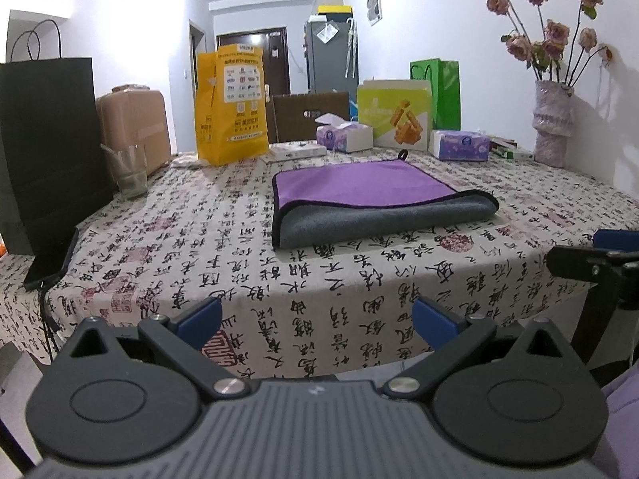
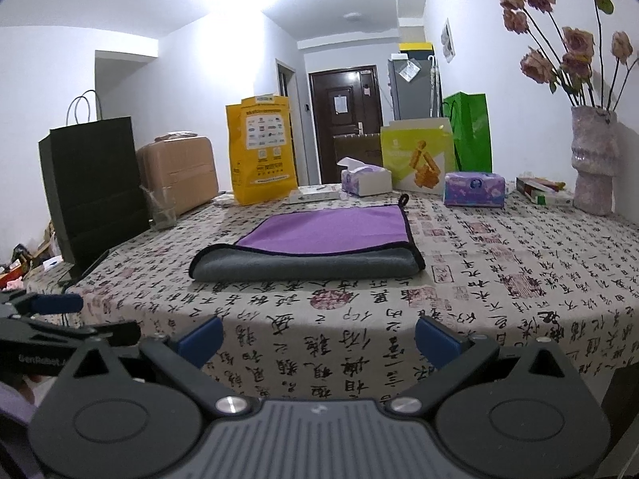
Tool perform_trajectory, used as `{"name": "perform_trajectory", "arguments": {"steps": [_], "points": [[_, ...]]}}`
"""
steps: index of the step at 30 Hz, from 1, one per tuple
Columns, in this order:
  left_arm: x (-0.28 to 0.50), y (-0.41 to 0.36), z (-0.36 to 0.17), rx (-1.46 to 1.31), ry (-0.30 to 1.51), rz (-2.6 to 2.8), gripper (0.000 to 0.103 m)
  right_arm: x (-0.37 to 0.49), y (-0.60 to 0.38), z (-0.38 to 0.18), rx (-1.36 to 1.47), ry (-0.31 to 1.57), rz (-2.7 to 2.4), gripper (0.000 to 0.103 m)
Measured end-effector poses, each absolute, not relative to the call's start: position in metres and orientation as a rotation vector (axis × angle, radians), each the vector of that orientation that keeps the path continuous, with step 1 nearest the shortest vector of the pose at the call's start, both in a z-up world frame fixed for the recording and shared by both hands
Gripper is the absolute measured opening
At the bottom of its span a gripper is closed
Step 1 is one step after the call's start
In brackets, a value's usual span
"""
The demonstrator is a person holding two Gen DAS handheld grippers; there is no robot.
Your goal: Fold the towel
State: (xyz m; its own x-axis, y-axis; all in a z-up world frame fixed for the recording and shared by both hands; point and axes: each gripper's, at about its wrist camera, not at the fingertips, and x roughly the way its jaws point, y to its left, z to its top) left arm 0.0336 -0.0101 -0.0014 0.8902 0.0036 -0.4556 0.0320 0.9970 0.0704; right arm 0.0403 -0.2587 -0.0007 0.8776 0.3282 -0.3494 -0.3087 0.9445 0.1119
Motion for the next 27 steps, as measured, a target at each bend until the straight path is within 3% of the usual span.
{"name": "perform_trajectory", "arguments": {"steps": [23, 27], "points": [[0.135, -0.002, -0.005, 0.060, 0.535, 0.027, 0.103, 0.135, -0.271, -0.007, 0.001, 0.366, 0.307, 0.101], [0.160, 0.005, -0.005, 0.054, 0.541, 0.013, 0.103, 0.157, -0.274, -0.008, -0.031, 0.368, 0.306, 0.094]]}}
